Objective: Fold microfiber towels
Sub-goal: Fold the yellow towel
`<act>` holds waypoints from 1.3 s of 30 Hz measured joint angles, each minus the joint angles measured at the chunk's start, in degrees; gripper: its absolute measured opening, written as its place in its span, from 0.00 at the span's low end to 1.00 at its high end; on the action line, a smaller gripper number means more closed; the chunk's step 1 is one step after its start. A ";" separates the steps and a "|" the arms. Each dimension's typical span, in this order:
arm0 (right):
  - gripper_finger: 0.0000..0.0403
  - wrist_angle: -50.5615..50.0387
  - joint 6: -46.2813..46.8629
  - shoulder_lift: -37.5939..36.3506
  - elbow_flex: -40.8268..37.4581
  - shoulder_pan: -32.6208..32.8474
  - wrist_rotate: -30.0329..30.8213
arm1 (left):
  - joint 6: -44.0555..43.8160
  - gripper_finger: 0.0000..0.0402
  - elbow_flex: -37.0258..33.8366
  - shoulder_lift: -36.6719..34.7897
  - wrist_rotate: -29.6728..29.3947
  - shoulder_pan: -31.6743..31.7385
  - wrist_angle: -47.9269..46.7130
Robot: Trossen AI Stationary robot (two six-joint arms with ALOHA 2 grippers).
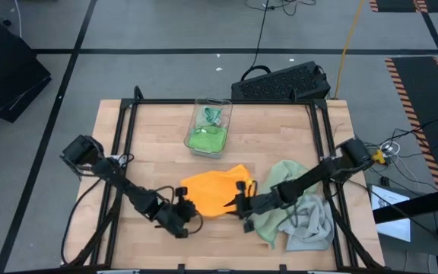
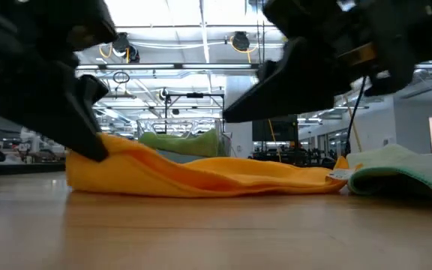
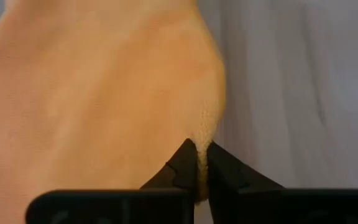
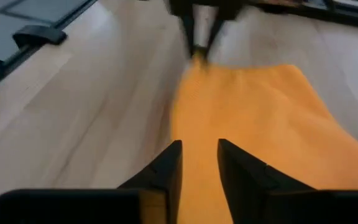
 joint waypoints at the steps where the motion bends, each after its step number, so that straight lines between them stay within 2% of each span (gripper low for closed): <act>1: 0.28 -1.32 -1.13 1.39 2.13 0.18 1.22 | -0.03 0.05 -0.08 -0.69 1.21 0.68 -0.22; 5: 0.41 -5.80 -3.69 5.80 9.33 0.40 3.63 | -0.75 0.02 0.02 -1.54 6.38 3.17 0.98; 8: 0.49 -6.33 -4.05 8.26 13.39 0.28 3.71 | -1.56 0.04 -0.01 -1.58 7.27 4.52 1.61; 14: 0.52 -6.02 -4.03 12.58 17.88 -0.53 3.68 | -3.54 0.06 -0.01 -1.64 9.64 5.79 2.17; 19: 0.48 -6.16 -2.19 15.63 19.17 -1.24 3.64 | -4.57 0.02 0.01 -1.64 10.76 6.01 4.12; 24: 0.43 -4.39 -1.59 17.56 19.86 -1.24 3.71 | -4.71 0.07 0.01 -1.64 11.00 5.97 5.97; 27: 0.34 -2.73 -1.30 17.62 19.87 -1.24 3.76 | -4.92 0.08 0.01 -1.64 10.98 5.97 6.74; 33: 0.05 -2.93 -0.87 17.60 19.87 -1.24 3.74 | -4.12 0.07 0.01 -1.64 9.91 5.95 11.97; 36: 0.03 -4.00 -0.82 17.50 19.89 -0.84 3.02 | -3.69 0.15 0.02 -1.64 11.27 5.47 15.23; 39: 0.03 -7.57 -0.80 16.70 19.88 -0.09 0.56 | -3.59 0.30 0.14 -1.67 10.54 4.15 13.19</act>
